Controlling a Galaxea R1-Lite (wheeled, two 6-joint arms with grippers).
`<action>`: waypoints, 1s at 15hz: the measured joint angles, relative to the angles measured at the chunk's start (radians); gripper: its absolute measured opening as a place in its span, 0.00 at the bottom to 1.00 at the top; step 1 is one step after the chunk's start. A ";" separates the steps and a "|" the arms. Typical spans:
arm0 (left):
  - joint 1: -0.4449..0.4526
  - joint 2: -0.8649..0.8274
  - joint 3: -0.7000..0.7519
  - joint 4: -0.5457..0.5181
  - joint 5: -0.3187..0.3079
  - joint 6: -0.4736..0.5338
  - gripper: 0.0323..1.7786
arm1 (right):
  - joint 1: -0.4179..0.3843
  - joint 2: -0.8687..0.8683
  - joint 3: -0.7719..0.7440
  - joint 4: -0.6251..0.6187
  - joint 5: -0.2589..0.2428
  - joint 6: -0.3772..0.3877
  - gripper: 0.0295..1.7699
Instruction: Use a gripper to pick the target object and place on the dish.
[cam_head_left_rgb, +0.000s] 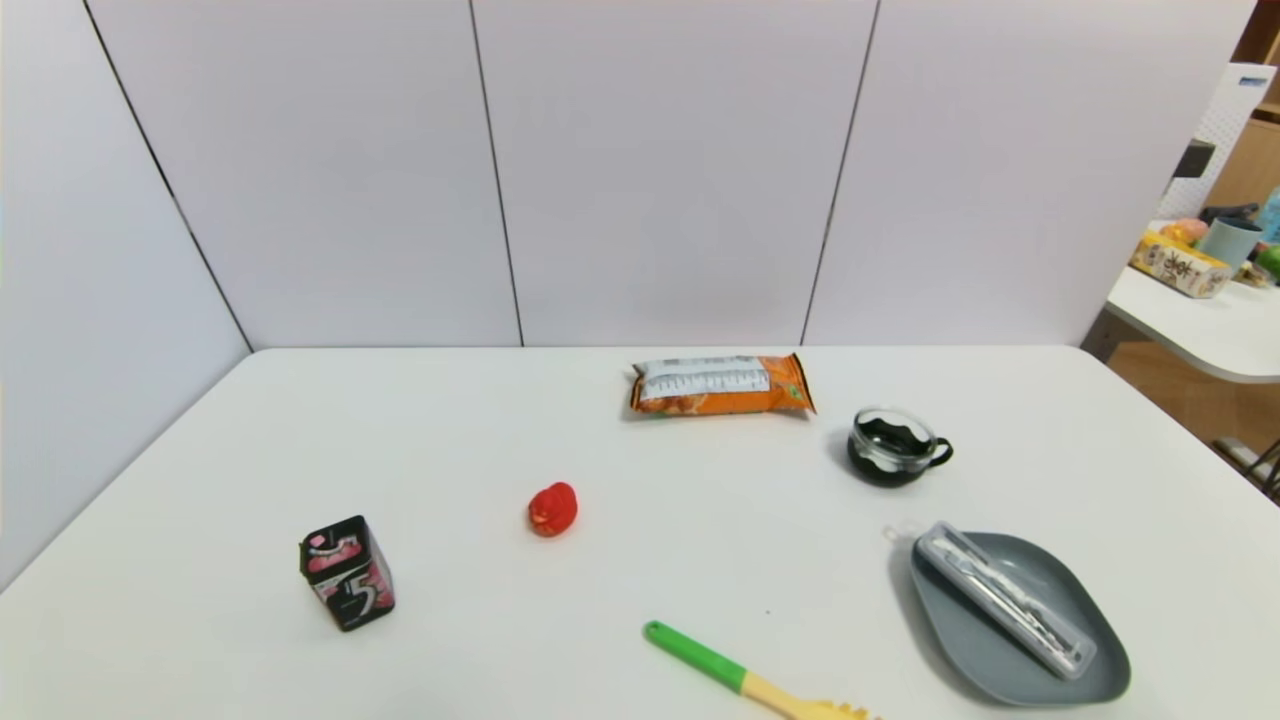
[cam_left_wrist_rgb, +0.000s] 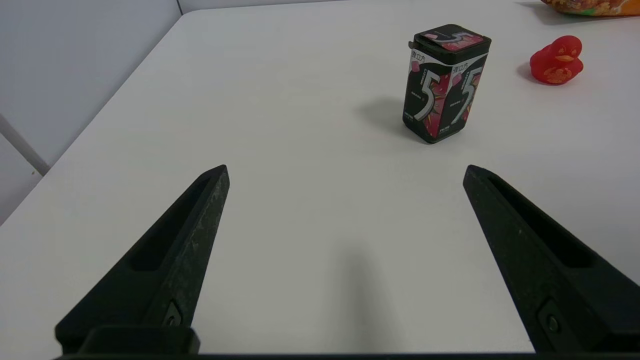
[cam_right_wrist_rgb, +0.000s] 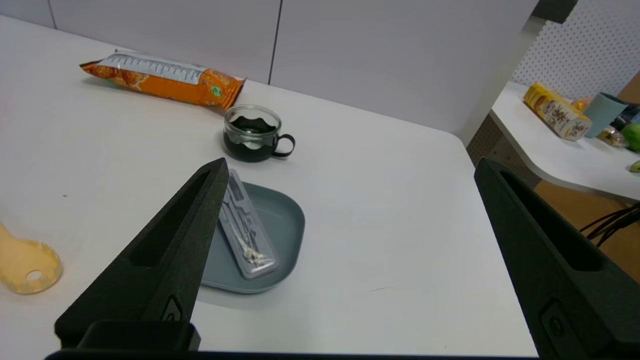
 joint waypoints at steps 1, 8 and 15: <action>0.000 0.000 0.000 0.000 0.001 0.000 0.95 | 0.001 -0.018 0.008 0.002 0.000 0.002 0.96; 0.000 0.000 0.000 0.000 0.001 0.000 0.95 | -0.026 -0.130 0.070 0.012 0.001 0.024 0.96; 0.000 0.000 0.000 0.000 0.001 0.000 0.95 | -0.028 -0.256 0.226 0.001 0.004 0.026 0.96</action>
